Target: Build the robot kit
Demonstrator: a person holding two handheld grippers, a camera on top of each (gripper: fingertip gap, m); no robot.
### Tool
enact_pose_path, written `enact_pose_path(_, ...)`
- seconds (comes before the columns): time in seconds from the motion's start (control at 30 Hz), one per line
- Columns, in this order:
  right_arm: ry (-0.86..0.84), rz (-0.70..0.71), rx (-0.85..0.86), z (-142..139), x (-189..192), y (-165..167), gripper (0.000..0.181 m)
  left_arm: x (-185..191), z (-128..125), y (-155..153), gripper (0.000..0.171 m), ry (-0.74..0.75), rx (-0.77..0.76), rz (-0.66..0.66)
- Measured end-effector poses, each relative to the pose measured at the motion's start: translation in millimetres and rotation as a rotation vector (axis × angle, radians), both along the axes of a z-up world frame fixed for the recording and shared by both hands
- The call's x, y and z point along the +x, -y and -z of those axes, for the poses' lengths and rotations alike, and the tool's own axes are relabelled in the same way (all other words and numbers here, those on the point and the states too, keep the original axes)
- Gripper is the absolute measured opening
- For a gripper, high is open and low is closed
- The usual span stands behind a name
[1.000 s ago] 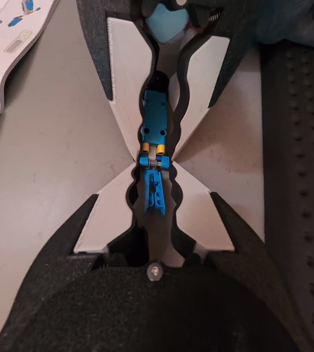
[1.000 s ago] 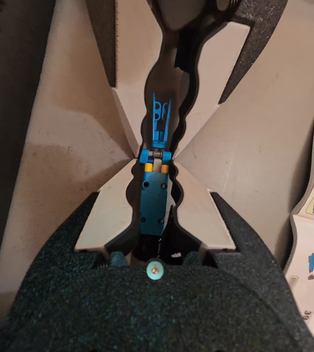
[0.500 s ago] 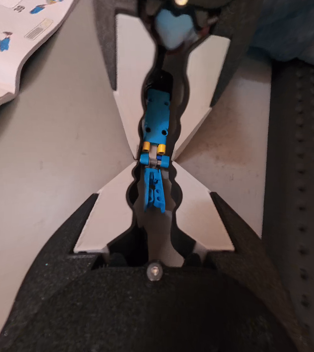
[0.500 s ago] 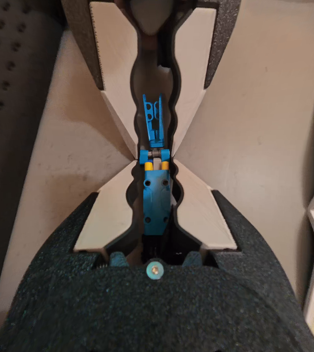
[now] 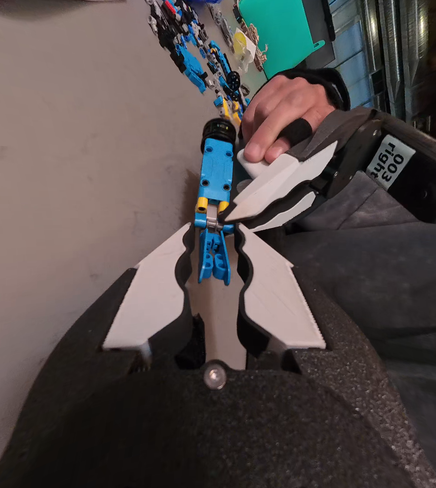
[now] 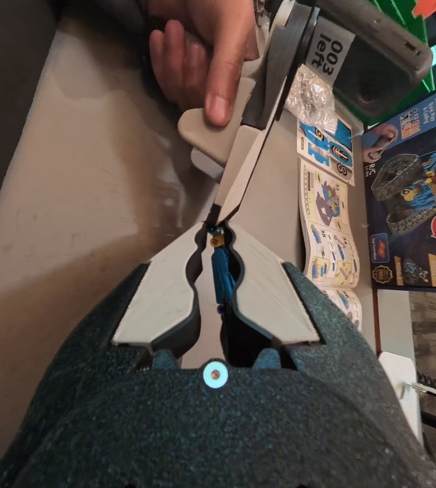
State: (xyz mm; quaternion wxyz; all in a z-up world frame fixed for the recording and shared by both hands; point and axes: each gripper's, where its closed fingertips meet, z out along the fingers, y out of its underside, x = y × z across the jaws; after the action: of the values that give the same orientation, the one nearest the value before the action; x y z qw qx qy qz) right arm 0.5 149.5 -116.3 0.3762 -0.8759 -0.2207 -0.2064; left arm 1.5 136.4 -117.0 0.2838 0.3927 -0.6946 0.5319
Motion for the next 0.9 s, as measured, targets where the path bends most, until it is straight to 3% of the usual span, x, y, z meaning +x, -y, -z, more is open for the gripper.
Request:
enact_pose_path(0.13,-0.042,0.037,0.004,-4.1,6.2,0.6,0.009,1.8,-6.2,-2.0,0.029,0.012,-0.031,-0.007)
enact_pose_path(0.17,-0.102,0.062,0.021,-8.3,10.2,1.4,0.009,1.8,-14.2,-2.8,0.037,0.028,-0.073,-0.003)
enact_pose_path(0.27,-0.418,0.16,0.154,-27.9,30.2,6.1,0.007,15.6,-43.4,-10.8,0.056,0.134,-0.195,-0.083)
enact_pose_path(0.33,-0.708,0.185,0.249,-40.8,36.5,8.3,0.007,29.2,-45.6,-18.0,0.059,0.295,-0.134,-0.161)
enact_pose_path(0.43,-1.111,0.173,0.363,-56.8,35.1,5.0,0.007,26.3,-54.9,-11.1,0.052,0.472,-0.134,-0.161)
enact_pose_path(0.5,-1.288,0.144,0.375,-59.2,25.8,-0.2,0.007,25.1,-59.1,-5.5,0.045,0.544,-0.139,-0.168)
enact_pose_path(0.57,-1.414,0.126,0.382,-61.5,18.1,-5.5,0.007,16.8,-60.2,-0.4,0.024,0.593,-0.154,-0.124)
enact_pose_path(0.73,-1.577,0.106,0.44,-67.1,21.2,-5.0,0.007,17.5,-58.9,-2.2,0.018,0.582,-0.162,-0.133)
enact_pose_path(0.9,-1.465,0.105,0.434,-61.5,21.4,-5.5,0.008,16.0,-55.0,-3.9,0.015,0.54,-0.173,-0.106)
